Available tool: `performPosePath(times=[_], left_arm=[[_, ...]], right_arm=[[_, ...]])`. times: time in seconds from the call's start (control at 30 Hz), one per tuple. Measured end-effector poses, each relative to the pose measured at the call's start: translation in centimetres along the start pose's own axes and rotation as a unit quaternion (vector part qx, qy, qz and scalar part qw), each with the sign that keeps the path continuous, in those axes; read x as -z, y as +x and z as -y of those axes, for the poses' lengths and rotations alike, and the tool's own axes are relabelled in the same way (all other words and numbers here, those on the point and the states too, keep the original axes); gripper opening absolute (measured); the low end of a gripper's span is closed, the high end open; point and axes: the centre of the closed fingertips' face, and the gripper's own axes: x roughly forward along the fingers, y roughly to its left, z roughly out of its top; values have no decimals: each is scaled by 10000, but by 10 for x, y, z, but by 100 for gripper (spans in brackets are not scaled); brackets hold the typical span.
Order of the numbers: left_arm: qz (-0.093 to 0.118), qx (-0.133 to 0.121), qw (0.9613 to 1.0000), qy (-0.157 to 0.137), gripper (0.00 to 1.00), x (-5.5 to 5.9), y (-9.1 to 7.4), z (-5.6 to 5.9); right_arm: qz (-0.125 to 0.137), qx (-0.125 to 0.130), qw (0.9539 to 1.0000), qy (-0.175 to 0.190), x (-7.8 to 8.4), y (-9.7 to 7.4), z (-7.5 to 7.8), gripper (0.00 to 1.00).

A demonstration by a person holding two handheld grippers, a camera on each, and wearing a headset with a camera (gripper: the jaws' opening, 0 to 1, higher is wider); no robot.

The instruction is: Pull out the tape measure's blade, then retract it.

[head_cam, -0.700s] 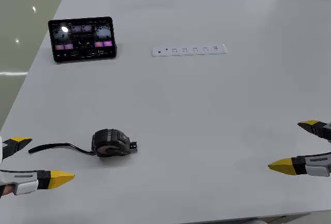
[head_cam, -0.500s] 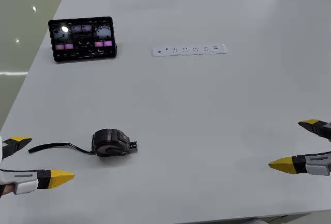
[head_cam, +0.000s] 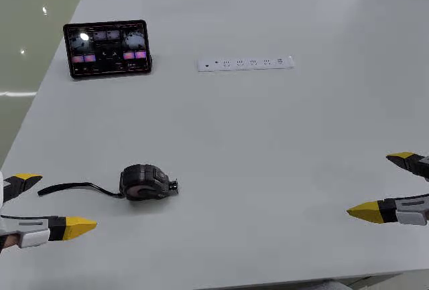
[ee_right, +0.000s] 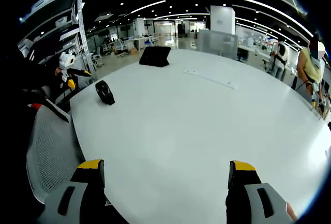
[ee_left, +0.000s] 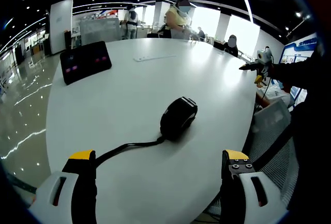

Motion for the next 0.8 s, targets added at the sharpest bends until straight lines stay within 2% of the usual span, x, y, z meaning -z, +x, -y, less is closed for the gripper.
performPosePath(times=[0.23, 0.33, 0.4, 0.53, 0.8], left_arm=[[-5, 91, 9999, 144, 99, -3, 5, 0], [-243, 223, 9993, 172, 99, 5, 7, 3], [-369, 269, 9984, 339, 99, 7, 8, 5], [-411, 444, 9975, 356, 99, 2, 11, 10], [-383, 600, 9951, 691, 99, -20, 18, 14]], right_arm=[[48, 21, 10000, -6, -1, 0, 1, 99], [62, -1, 10000, -53, -3, 2, -1, 99], [46, -36, 9998, -173, -5, 6, -3, 99], [61, -114, 9994, -311, -9, 9, -7, 99], [-4, -246, 9987, -437, -16, 20, -10, 99]])
